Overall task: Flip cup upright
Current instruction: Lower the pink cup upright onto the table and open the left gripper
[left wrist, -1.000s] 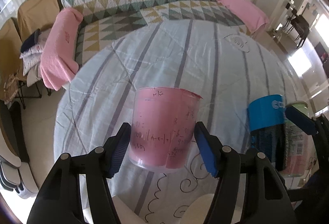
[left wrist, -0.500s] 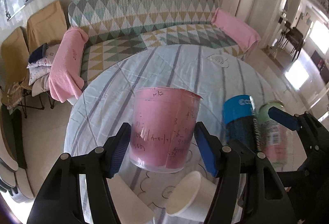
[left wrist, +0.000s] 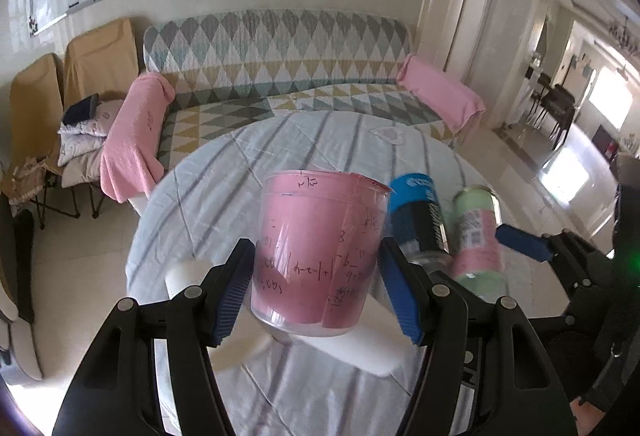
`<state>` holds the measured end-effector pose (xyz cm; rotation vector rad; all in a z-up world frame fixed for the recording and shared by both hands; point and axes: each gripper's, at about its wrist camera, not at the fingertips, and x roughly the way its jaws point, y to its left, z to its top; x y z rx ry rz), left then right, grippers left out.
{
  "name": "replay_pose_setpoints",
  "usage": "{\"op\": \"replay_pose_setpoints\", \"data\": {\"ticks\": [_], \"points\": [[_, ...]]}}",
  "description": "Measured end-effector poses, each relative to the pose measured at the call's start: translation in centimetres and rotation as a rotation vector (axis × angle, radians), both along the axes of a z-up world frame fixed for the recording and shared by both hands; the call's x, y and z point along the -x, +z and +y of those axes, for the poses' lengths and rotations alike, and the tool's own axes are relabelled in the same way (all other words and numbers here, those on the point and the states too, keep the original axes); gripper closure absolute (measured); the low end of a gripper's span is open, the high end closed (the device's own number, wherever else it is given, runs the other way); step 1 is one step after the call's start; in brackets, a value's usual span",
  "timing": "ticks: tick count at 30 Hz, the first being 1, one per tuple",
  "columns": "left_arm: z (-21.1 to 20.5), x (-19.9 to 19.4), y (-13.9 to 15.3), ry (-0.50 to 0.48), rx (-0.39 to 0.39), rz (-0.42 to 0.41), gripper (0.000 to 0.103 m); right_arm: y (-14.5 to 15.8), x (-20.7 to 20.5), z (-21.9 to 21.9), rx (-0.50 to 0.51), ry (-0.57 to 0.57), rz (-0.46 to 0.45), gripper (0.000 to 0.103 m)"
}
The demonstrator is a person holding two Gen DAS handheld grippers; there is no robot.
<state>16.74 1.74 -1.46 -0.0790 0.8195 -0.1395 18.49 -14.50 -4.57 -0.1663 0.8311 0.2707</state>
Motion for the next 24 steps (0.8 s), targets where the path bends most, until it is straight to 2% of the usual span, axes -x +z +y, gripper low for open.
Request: {"op": "replay_pose_setpoints", "data": {"ticks": [5,11,17,24], "points": [[0.0,2.6,-0.7,0.014,0.030,-0.020,0.038,-0.4,3.6,-0.1,-0.017,0.051,0.002,0.019],[0.3,5.4,-2.9,0.066,0.073,-0.038,0.038,-1.6,7.0,0.4,-0.087,0.138,-0.002,0.019],[0.6,7.5,-5.3,0.075,0.128,-0.033,0.038,-3.9,8.8,0.7,-0.159,0.197,-0.025,0.019],[0.8,9.0,-7.3,0.081,0.157,-0.076,0.038,-5.8,10.6,1.6,-0.202,0.277,-0.060,0.019]]}}
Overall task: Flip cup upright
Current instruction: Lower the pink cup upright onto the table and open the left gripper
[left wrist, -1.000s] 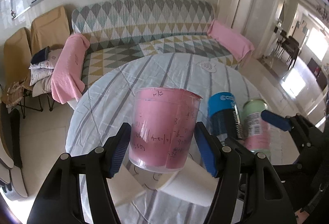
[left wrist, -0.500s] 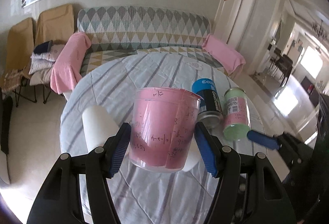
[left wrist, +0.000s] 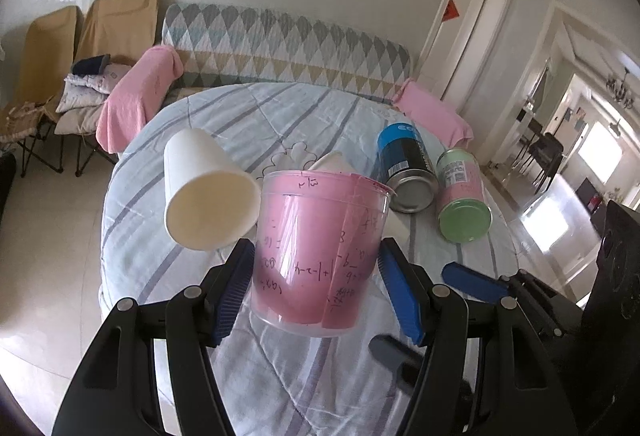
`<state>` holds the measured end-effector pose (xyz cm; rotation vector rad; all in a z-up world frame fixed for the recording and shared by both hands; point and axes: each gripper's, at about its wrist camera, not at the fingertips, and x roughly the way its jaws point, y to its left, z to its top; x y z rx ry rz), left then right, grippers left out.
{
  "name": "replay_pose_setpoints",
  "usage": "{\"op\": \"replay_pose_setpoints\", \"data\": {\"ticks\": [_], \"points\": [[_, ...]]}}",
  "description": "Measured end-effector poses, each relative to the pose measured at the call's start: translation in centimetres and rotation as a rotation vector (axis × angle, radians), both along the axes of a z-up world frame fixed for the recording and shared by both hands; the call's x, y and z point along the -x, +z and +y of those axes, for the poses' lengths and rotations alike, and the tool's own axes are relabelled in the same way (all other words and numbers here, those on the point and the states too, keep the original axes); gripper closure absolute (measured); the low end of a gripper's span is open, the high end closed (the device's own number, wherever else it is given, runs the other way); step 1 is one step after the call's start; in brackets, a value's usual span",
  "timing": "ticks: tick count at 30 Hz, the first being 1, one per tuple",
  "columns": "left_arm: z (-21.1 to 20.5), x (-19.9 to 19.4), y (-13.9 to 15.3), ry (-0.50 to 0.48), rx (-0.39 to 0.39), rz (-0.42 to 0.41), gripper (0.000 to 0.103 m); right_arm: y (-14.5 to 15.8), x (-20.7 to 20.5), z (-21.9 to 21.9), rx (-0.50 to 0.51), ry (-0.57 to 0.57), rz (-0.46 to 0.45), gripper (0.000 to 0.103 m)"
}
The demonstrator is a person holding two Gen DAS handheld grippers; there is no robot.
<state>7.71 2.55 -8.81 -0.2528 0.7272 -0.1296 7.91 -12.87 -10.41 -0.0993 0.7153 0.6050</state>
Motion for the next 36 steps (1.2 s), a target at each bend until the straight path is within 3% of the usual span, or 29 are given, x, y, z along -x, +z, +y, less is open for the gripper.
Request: {"op": "replay_pose_setpoints", "data": {"ticks": [10,28,30,32,36], "points": [[0.2,0.2,-2.1,-0.014,0.031,-0.045,0.038,-1.7,-0.3,0.7,-0.055,0.038,-0.003,0.019],[-0.8,-0.2,-3.3,-0.065,0.024,-0.019,0.037,-3.9,-1.8,0.3,0.013,-0.049,0.052,0.019],[-0.9,-0.3,-3.1,-0.069,0.024,-0.021,0.036,-3.9,-1.8,0.0,0.010,-0.052,0.057,0.019],[-1.0,-0.3,-2.9,-0.066,0.026,-0.021,0.026,-3.6,-1.8,0.0,0.008,-0.056,0.055,0.019],[-1.2,-0.1,-2.3,-0.066,0.014,-0.036,0.023,-3.5,-2.1,0.1,0.007,-0.060,0.057,0.019]]}}
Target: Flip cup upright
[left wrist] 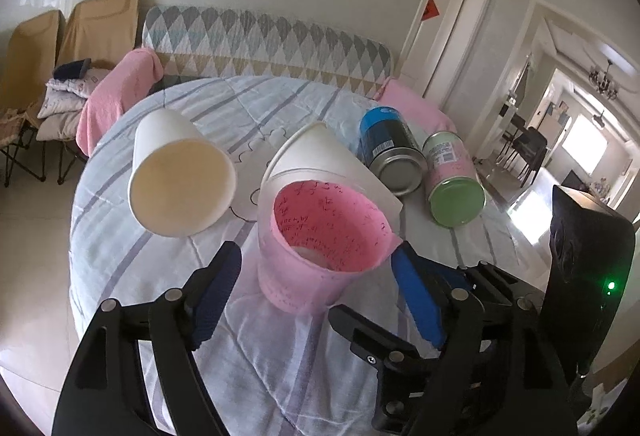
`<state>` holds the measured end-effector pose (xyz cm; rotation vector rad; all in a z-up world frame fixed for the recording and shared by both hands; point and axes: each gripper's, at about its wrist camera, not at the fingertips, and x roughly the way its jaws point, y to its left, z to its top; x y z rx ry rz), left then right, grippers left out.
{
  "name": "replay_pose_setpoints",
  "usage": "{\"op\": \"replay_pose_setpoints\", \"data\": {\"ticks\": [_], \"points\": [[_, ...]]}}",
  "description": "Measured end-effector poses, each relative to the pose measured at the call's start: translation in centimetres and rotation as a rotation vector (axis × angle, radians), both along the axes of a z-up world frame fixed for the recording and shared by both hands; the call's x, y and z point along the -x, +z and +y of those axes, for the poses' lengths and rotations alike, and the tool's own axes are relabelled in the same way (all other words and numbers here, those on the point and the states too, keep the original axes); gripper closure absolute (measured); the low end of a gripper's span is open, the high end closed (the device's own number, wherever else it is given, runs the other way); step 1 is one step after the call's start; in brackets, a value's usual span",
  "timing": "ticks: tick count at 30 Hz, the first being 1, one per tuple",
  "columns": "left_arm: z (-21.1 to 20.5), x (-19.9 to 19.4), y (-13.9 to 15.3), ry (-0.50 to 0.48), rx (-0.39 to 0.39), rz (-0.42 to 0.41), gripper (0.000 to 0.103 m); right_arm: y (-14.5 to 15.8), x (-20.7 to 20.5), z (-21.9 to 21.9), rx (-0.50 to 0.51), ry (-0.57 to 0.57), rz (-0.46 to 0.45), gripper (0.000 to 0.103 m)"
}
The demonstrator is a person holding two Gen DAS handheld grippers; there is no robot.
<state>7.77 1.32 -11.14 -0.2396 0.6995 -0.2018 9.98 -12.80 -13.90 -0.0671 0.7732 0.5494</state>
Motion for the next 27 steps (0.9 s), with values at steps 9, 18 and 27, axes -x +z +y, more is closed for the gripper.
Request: {"op": "replay_pose_setpoints", "data": {"ticks": [9,18,27], "points": [[0.6,1.5,1.6,0.025,-0.020,-0.021,0.010,0.7,0.6,-0.7,0.001,-0.022,-0.009,0.019],[0.2,4.1,5.3,0.105,-0.162,-0.064,0.001,3.9,2.1,-2.7,0.036,-0.119,-0.034,0.019],[-1.1,5.3,7.2,0.147,-0.253,-0.004,0.000,8.1,3.7,-6.3,0.052,-0.245,-0.042,0.019]]}}
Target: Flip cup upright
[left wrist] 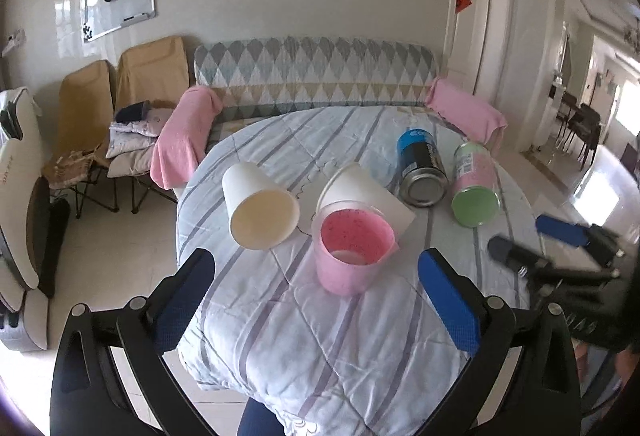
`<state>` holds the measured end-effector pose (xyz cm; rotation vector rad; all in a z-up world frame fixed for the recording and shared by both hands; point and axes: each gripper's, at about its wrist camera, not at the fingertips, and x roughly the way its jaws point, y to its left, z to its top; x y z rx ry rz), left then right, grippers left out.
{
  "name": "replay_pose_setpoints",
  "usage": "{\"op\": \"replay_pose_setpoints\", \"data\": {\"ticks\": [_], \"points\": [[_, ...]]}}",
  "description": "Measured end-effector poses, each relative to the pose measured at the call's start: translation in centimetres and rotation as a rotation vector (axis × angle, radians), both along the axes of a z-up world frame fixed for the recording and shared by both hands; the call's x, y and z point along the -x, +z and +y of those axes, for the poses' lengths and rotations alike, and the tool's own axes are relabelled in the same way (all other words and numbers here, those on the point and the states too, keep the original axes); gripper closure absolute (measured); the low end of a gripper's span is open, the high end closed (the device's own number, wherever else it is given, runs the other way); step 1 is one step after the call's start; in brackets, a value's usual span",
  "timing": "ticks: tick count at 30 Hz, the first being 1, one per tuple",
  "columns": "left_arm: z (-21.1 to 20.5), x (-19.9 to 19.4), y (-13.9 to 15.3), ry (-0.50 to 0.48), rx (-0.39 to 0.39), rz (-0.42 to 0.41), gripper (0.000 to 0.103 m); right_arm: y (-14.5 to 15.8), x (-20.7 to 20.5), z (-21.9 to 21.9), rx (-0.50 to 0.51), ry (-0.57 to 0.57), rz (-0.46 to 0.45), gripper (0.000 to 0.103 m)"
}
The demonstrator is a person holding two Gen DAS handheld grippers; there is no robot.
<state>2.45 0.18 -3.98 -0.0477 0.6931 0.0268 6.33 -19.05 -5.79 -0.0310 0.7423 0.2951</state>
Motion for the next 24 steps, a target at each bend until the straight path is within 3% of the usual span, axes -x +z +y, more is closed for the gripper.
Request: {"op": "replay_pose_setpoints", "data": {"ticks": [5,24], "points": [[-0.9,0.6,0.6,0.023,-0.036,0.029,0.000,1.8,0.5,-0.6,-0.008,-0.030,-0.015,0.019],[-2.4,1.0,2.6,0.080,-0.077,-0.047,0.000,4.1,1.2,-1.0,0.003,-0.043,-0.112,0.019]]}}
